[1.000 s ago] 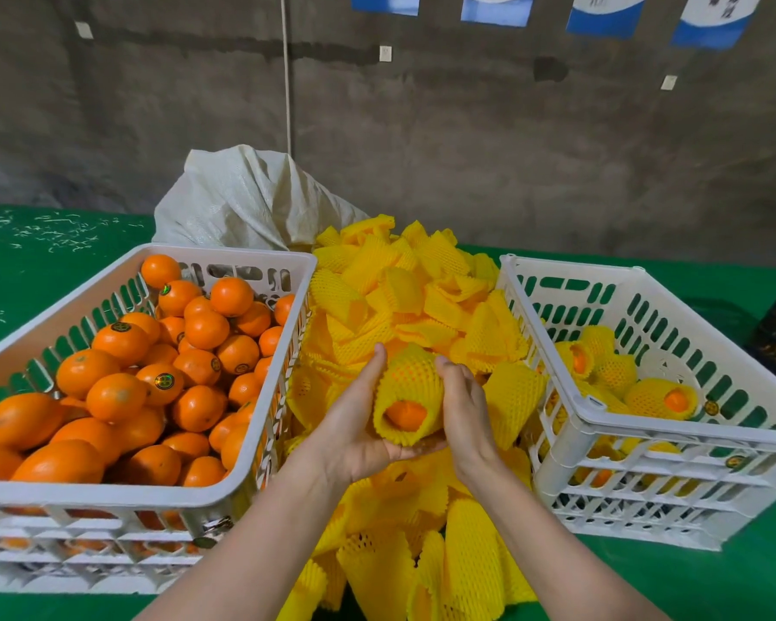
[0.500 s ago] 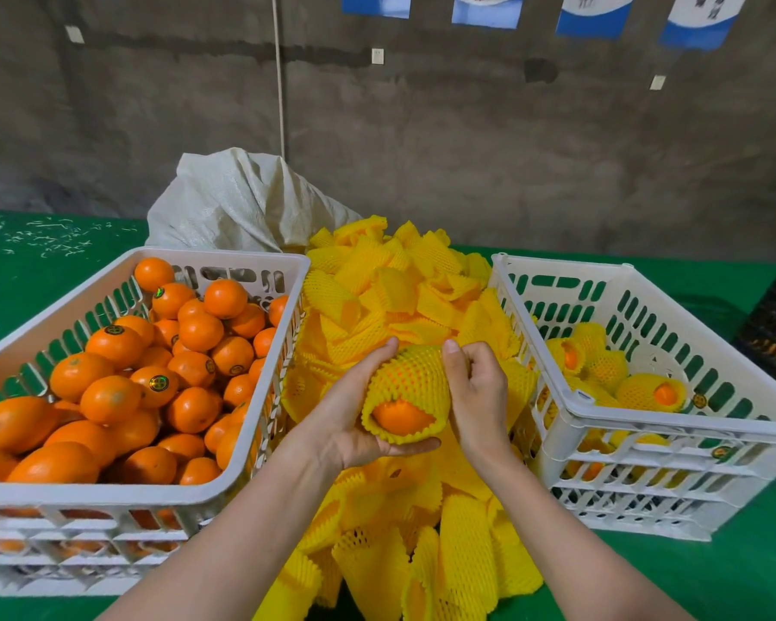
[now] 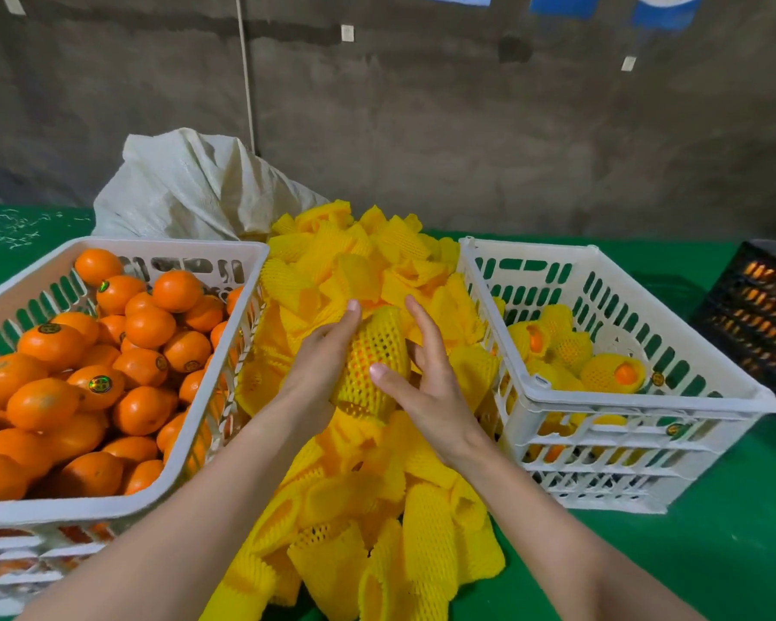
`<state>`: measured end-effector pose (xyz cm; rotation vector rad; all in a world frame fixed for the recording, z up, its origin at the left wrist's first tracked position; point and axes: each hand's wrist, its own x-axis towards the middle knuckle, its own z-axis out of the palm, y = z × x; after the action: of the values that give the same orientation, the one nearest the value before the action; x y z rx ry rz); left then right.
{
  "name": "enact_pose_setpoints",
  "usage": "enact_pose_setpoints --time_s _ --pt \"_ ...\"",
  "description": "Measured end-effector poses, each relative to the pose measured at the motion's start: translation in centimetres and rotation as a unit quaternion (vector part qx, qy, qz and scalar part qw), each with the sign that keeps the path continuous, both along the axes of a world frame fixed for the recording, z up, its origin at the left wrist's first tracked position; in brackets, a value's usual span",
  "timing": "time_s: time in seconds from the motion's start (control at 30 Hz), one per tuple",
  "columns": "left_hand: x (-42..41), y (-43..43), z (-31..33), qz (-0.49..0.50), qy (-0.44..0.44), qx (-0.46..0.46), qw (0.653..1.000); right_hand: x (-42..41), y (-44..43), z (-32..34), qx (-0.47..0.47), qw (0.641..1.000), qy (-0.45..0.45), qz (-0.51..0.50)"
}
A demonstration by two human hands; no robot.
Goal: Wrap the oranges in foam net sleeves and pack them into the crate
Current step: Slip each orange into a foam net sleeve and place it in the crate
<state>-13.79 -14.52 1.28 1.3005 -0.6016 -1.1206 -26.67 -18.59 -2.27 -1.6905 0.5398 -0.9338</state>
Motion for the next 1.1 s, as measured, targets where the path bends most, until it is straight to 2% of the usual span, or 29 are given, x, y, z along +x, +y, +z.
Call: enact_pose_setpoints --time_s 0.13,0.23,0.33,0.37,0.43,0.47,0.53,0.6,0.63,0.67,0.73,0.77,0.83,0.9,1.03,1.1 --pt "-2.2 -2.6 0.7 0.027 0.006 -0.001 1.0 -1.2 -1.4 1.5 -0.054 0.998 0.023 -0.022" --pt "-4.7 -5.0 1.5 0.039 0.036 -0.04 0.998 -3.3 -3.5 2.9 -0.028 0.997 -0.005 -0.065" --pt "-7.7 -7.7 1.6 0.06 0.049 -0.092 0.993 -6.1 -6.1 4.5 -0.043 0.99 -0.021 -0.131" --pt "-8.8 -8.6 1.3 0.069 0.007 -0.113 0.991 -7.1 -7.3 4.9 -0.045 0.986 -0.027 -0.161" --pt "-10.6 -10.2 0.2 0.06 -0.185 -0.148 0.97 -9.1 -10.9 5.3 -0.013 0.97 -0.043 -0.238" --pt "-11.5 -11.2 -0.4 0.035 -0.304 -0.159 0.939 -10.3 -13.2 5.4 0.017 0.96 -0.045 -0.275" --pt "-12.3 -12.6 -1.7 -0.06 -0.504 -0.161 0.846 -12.0 -17.4 5.3 0.065 0.943 -0.011 -0.326" --pt "-13.2 -13.7 -2.7 -0.138 -0.6 -0.142 0.775 -13.1 -21.4 4.6 0.07 0.931 0.083 -0.348" --pt "-13.4 -14.0 -3.0 -0.148 -0.616 -0.138 0.761 -13.4 -23.2 4.1 0.053 0.922 0.158 -0.349" --pt "-13.6 -14.3 -3.2 -0.143 -0.619 -0.14 0.759 -13.4 -24.8 3.4 0.025 0.906 0.244 -0.344" --pt "-13.6 -14.4 -3.5 -0.127 -0.619 -0.143 0.762 -13.0 -27.1 2.0 -0.039 0.852 0.411 -0.322" --pt "-13.6 -14.3 -3.5 -0.122 -0.62 -0.143 0.762 -12.8 -27.8 1.1 -0.07 0.822 0.473 -0.31" --pt "-13.7 -14.2 -3.5 -0.118 -0.622 -0.144 0.761 -12.4 -28.7 -0.7 -0.112 0.778 0.543 -0.294" --pt "-13.7 -14.2 -3.7 -0.113 -0.621 -0.144 0.762 -12.1 -29.3 -2.2 -0.115 0.766 0.565 -0.285" --pt "-13.7 -14.3 -4.0 -0.096 -0.609 -0.147 0.774 -11.8 -29.6 -2.8 -0.066 0.793 0.536 -0.282" --pt "-13.7 -14.1 -3.9 -0.093 -0.603 -0.146 0.778 -11.4 -29.1 -2.3 -0.097 0.797 0.514 -0.303"
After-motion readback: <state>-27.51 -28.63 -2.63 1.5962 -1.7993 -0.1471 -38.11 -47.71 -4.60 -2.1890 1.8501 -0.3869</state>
